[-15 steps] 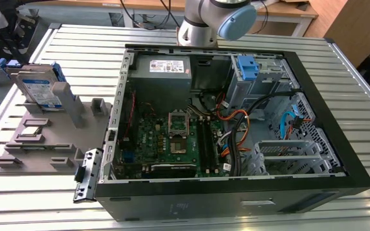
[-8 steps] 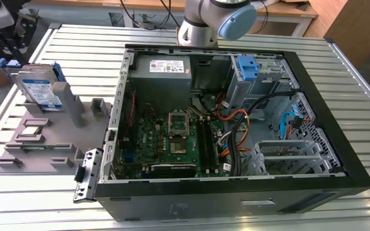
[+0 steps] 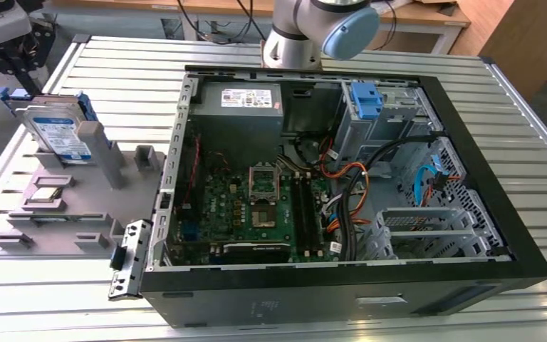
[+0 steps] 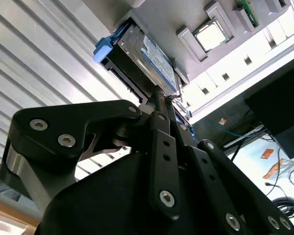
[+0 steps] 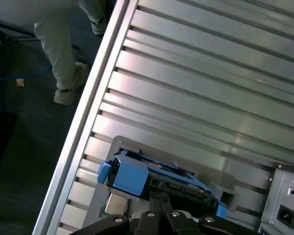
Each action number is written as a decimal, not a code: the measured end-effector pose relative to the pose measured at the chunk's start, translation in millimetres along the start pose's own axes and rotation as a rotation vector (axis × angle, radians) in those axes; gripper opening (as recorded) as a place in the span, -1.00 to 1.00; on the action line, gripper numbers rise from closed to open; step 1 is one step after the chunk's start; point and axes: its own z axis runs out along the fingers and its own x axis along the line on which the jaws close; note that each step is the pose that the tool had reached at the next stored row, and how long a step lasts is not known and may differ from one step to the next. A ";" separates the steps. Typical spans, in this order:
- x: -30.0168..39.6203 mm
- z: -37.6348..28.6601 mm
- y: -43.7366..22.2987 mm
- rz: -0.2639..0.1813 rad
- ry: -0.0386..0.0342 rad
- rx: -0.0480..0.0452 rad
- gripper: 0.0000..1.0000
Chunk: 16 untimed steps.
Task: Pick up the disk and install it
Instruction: 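Pick up the disk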
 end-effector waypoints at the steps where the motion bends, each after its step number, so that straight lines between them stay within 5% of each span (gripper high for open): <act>1: 0.0 0.0 0.0 -0.017 0.0009 -0.0004 -0.79; 16: 0.0 0.1 0.0 -0.297 0.0160 -0.0066 -0.79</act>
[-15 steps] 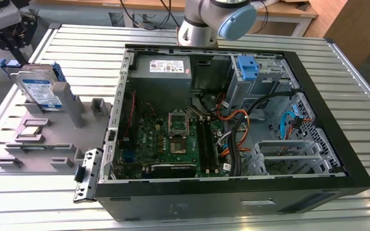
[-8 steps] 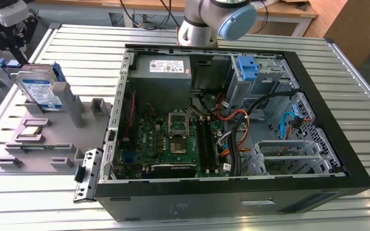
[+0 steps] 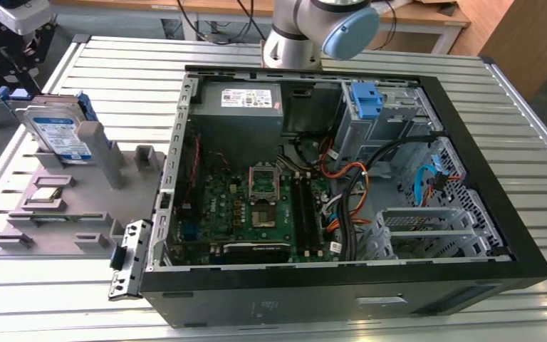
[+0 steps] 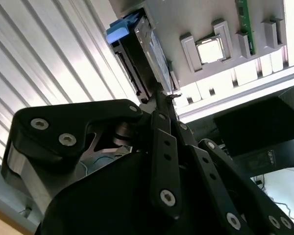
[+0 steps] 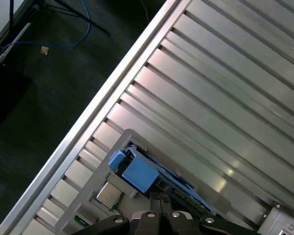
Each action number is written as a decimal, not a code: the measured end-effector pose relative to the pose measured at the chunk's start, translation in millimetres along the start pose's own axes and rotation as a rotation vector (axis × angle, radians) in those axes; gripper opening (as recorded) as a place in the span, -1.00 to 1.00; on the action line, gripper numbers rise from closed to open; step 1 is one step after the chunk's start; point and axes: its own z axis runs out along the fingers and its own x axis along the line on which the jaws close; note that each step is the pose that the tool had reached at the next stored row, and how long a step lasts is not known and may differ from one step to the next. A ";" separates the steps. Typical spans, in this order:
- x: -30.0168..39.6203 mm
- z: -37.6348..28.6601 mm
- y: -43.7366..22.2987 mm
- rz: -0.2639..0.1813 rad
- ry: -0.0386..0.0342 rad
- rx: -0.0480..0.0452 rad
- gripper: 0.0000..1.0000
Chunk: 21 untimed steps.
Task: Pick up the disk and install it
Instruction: 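Pick up the disk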
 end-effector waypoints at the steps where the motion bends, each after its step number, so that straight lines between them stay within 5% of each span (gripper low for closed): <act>1: 0.0 0.0 0.0 -0.017 0.0009 -0.0004 -0.79; 21: 0.0 1.7 -0.1 -0.372 0.0200 -0.0082 -0.79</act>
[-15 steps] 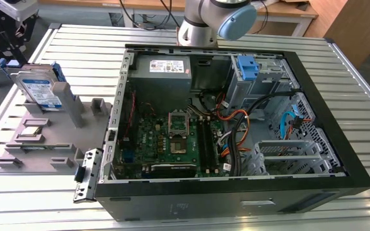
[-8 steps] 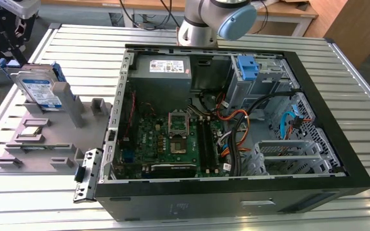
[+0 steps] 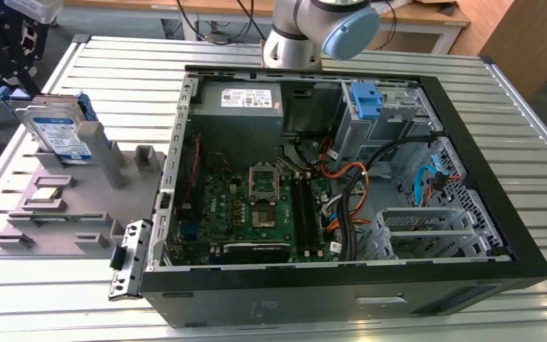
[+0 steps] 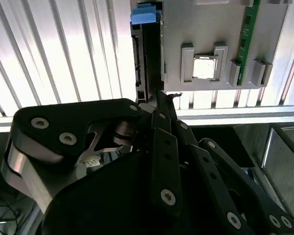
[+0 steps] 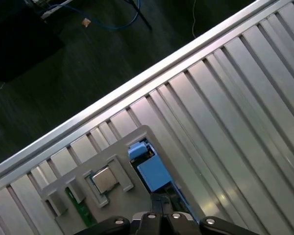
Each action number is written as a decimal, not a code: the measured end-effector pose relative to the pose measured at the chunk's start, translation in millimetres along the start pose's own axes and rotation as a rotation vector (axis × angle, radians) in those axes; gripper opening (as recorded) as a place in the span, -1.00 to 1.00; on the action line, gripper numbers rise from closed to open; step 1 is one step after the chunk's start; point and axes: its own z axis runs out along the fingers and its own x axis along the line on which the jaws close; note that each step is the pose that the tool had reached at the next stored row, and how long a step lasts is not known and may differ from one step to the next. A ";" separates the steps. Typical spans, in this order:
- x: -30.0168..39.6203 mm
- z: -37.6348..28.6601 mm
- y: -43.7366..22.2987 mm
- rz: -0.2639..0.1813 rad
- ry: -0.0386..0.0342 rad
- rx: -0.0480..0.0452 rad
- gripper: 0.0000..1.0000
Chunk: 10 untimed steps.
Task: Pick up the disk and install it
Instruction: 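Pick up the disk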
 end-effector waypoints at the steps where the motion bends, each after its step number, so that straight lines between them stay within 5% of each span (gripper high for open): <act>1: 0.0 0.1 0.0 -0.017 0.0009 -0.0004 -0.79; 10: 0.0 1.1 0.0 -0.165 0.0089 -0.0036 -0.79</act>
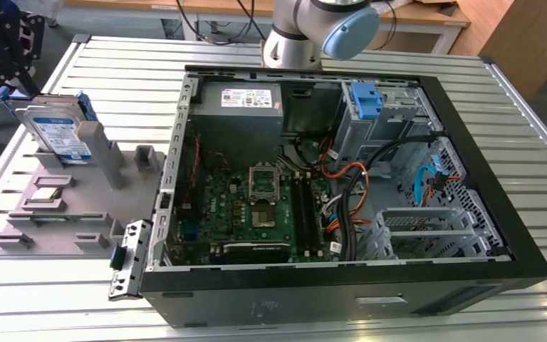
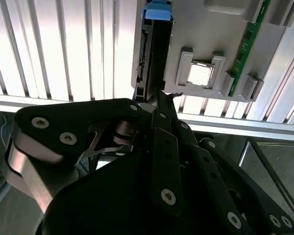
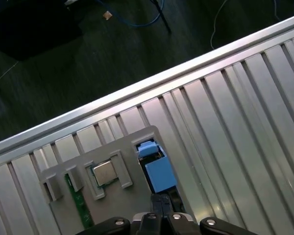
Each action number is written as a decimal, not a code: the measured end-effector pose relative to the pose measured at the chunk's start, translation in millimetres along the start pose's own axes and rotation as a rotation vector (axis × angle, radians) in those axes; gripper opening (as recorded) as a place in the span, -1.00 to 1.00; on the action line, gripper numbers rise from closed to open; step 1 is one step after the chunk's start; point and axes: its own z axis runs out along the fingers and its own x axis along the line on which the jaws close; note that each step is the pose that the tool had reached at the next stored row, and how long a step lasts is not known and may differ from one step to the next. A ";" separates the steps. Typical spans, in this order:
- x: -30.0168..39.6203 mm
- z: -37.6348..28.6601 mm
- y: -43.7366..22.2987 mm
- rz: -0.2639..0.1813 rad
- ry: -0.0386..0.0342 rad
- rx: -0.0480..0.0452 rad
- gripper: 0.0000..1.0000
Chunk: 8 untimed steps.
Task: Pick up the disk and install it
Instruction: 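Pick up the disk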
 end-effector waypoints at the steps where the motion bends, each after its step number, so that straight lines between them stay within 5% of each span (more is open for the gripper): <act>1: 0.0 0.1 0.0 -0.016 0.0009 -0.0004 -0.79; 8: 0.0 0.5 0.0 -0.117 0.0054 -0.0026 -0.79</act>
